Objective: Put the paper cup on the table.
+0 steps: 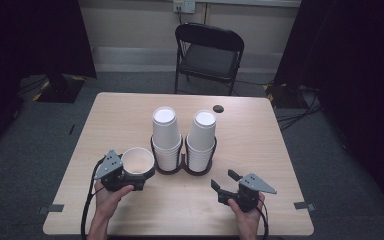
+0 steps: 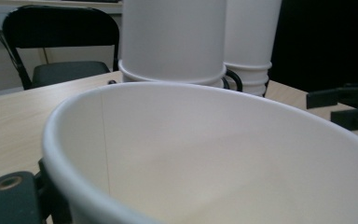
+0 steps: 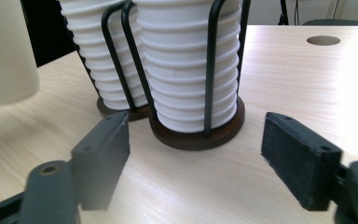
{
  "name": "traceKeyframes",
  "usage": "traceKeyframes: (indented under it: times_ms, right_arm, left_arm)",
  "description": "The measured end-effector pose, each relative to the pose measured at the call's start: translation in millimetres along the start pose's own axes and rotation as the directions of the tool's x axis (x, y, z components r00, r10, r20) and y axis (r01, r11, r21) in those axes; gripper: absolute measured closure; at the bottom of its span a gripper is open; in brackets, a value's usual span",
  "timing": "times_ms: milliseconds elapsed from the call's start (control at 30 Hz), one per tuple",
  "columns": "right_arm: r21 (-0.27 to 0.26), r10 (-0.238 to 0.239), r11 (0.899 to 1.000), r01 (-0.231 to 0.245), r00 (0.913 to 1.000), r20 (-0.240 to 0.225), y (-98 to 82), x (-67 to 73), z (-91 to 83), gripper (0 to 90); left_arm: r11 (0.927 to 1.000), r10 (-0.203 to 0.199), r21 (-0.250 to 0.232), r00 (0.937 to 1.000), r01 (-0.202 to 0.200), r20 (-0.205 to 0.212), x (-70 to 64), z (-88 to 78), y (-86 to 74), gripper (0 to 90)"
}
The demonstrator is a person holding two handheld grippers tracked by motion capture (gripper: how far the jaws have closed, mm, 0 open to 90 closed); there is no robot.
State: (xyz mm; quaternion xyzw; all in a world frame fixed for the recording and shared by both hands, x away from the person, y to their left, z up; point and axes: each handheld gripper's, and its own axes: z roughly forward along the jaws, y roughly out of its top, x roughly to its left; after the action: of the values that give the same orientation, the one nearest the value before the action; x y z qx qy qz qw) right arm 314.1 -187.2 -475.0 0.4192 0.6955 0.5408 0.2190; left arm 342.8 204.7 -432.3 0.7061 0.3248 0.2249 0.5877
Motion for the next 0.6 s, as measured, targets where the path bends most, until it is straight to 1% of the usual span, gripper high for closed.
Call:
traceKeyframes:
  times_ms: [67, 100, 200, 233, 267, 300, 333, 367, 400, 467, 533, 600]
  right_arm:
    - [-0.009, 0.004, 1.0, -0.004, 0.9999, -0.01, -2.9, -1.4, 0.3, 21.9]
    - [-0.017, 0.011, 1.0, -0.012, 0.9996, -0.025, -4.6, -1.9, 0.3, 21.4]
    - [-0.034, 0.009, 0.999, -0.009, 0.9999, -0.014, -7.9, -3.9, 0.0, 19.6]
    - [-0.035, 0.014, 0.999, -0.014, 0.9999, -0.01, -8.9, -5.3, -0.1, 19.6]
    - [-0.034, 0.023, 0.999, -0.022, 0.9997, 0.003, -9.8, -6.2, -0.2, 19.6]
    - [-0.031, 0.021, 0.999, -0.021, 0.9997, 0.012, -10.9, -7.2, -0.2, 19.6]
    - [-0.031, 0.021, 0.999, -0.021, 0.9997, 0.014, -12.1, -8.0, -0.4, 19.5]
    - [-0.034, 0.024, 0.999, -0.024, 0.9997, 0.006, -13.6, -9.1, -0.5, 19.4]
    - [-0.041, 0.024, 0.999, -0.024, 0.9997, -0.004, -15.2, -10.4, -0.6, 19.3]
    - [-0.039, 0.033, 0.999, -0.033, 0.9994, 0.007, -18.0, -11.6, -0.4, 18.8]
    - [-0.036, 0.043, 0.998, -0.043, 0.999, 0.013, -19.5, -11.9, 0.2, 18.7]
    - [-0.038, 0.035, 0.999, -0.034, 0.9993, 0.013, -19.3, -11.6, 0.6, 18.5]
  left_arm:
    - [0.9999, 0.016, -0.002, 0.9997, -0.016, -0.02, 1.4, 1.4, 1.8, 9.2]
    - [0.9999, 0.017, -0.002, 0.9997, -0.017, -0.02, 2.0, 1.7, 2.2, 9.2]
    - [0.9998, 0.018, -0.004, 0.9992, -0.018, -0.036, 6.0, 2.8, 4.9, 9.1]
    - [0.9997, 0.024, -0.007, 0.9988, -0.024, -0.042, 8.4, 2.8, 6.1, 9.1]
    - [0.9997, 0.021, -0.011, 0.9987, -0.021, -0.046, 11.3, 2.6, 7.1, 9.1]
    - [0.9997, 0.013, -0.018, 0.9986, -0.014, -0.051, 14.6, 2.8, 7.7, 9.1]
    - [0.9998, 0.004, -0.02, 0.9979, -0.005, -0.065, 18.2, 3.4, 8.4, 9.2]
    - [0.9998, -0.014, -0.018, 0.997, 0.013, -0.076, 21.0, 4.5, 8.9, 9.1]
    - [0.9998, -0.016, -0.012, 0.9967, 0.015, -0.08, 24.2, 5.3, 9.5, 9.1]
    - [0.9996, -0.023, -0.019, 0.9966, 0.022, -0.079, 29.5, 7.4, 9.8, 9.1]
    - [0.9998, -0.021, -0.01, 0.9961, 0.02, -0.086, 32.9, 9.8, 9.7, 9.0]
    - [0.9998, -0.02, -0.004, 0.9958, 0.019, -0.089, 36.9, 12.2, 9.8, 8.9]
